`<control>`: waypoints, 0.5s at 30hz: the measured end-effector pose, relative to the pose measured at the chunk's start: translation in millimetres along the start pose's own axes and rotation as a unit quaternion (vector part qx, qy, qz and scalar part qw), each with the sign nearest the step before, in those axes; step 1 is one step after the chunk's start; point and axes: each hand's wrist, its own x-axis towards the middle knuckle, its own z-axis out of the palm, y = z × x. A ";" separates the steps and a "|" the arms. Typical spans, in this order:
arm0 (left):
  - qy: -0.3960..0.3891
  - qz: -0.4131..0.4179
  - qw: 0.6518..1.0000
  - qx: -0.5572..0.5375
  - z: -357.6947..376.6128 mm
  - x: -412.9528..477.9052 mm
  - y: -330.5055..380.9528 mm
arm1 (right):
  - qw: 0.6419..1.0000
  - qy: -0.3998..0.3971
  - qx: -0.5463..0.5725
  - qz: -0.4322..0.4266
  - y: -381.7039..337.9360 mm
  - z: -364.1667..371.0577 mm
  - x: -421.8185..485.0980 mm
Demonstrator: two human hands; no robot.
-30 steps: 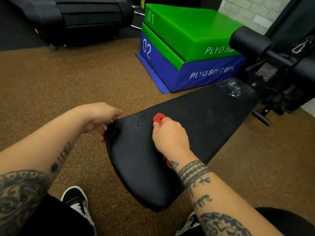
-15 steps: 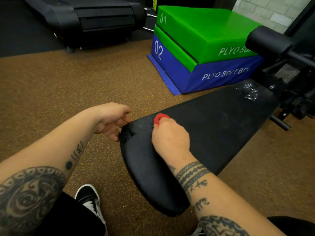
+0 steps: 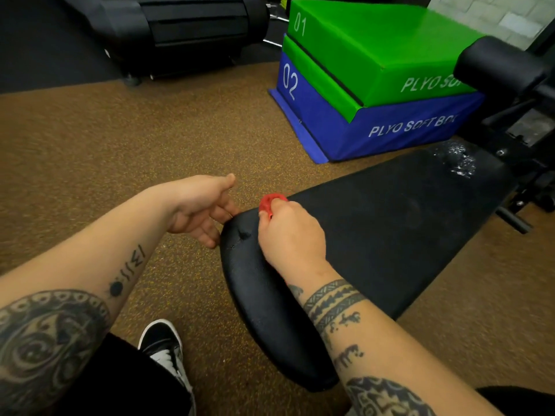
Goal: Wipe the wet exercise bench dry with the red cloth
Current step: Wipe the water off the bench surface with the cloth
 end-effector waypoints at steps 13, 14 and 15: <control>0.013 0.007 1.000 -0.012 -7.6 3.1 2.1 | 0.981 -0.040 0.024 -0.187 -25.1 -4.7 -20.5; 0.011 0.007 1.000 -0.003 -6.8 1.8 1.4 | 0.990 -0.018 0.029 -0.137 -15.8 -7.3 -12.3; 0.007 0.008 1.000 0.005 -5.4 0.7 1.8 | 0.996 -0.006 0.024 -0.086 -6.3 -9.6 -5.7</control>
